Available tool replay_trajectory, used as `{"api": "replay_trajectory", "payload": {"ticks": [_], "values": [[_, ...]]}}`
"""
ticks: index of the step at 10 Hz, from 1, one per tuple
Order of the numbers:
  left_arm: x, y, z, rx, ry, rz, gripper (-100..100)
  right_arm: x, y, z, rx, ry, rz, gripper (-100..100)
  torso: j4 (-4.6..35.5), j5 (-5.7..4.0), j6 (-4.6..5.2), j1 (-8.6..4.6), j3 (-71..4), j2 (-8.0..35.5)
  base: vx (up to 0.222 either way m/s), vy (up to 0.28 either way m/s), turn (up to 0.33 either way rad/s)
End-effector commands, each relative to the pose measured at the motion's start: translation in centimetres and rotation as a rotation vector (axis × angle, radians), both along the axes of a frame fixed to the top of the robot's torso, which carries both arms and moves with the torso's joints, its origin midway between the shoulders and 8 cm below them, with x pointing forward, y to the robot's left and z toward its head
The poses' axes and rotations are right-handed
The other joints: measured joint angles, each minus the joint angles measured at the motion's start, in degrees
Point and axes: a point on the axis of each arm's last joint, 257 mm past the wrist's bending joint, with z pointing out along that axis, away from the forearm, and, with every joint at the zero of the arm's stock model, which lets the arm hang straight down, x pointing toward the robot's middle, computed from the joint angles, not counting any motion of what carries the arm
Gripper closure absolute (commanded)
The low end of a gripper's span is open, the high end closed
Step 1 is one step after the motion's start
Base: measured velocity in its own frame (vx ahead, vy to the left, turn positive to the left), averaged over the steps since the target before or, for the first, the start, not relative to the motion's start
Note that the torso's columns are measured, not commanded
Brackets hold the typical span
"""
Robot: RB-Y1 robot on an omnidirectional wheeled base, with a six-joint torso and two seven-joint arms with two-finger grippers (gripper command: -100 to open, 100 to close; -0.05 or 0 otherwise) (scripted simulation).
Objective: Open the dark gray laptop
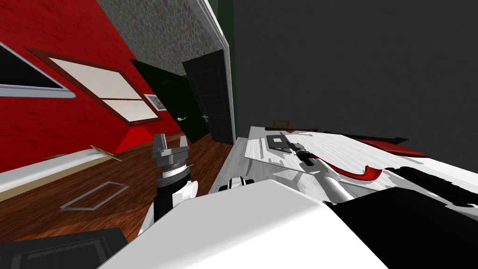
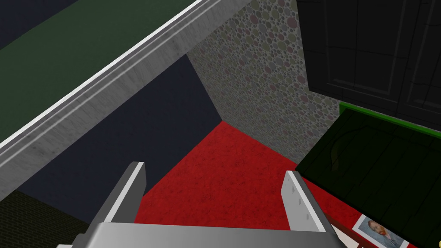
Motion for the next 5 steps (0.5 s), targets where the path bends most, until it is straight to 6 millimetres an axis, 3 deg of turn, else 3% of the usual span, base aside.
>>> {"api": "replay_trajectory", "payload": {"ticks": [1,3,4,5], "values": [[0.0,0.0,0.0,0.000,0.000,0.000,0,0.2,-1.3,1.6,0.000,0.000,-0.017,-100,-0.02,0.00,0.00,0.01,-0.03,-0.04,-0.039,0.029,0.045],[0.0,0.0,0.0,0.000,0.000,0.000,0,0.2,-2.2,2.9,-0.002,-0.001,-0.028,-100,-0.02,0.02,-0.01,0.05,-0.05,-0.07,-0.041,0.028,0.042],[0.0,0.0,0.0,0.000,0.000,0.000,0,0.3,-1.8,2.5,-0.003,0.000,-0.024,-100,-0.02,0.02,0.00,0.07,-0.04,-0.06,-0.017,0.011,0.006],[0.0,0.0,0.0,0.000,0.000,0.000,0,0.3,-1.9,2.5,-0.001,-0.001,-0.025,0,-0.04,0.00,0.00,0.02,-0.07,-0.12,0.000,0.000,0.000]]}}
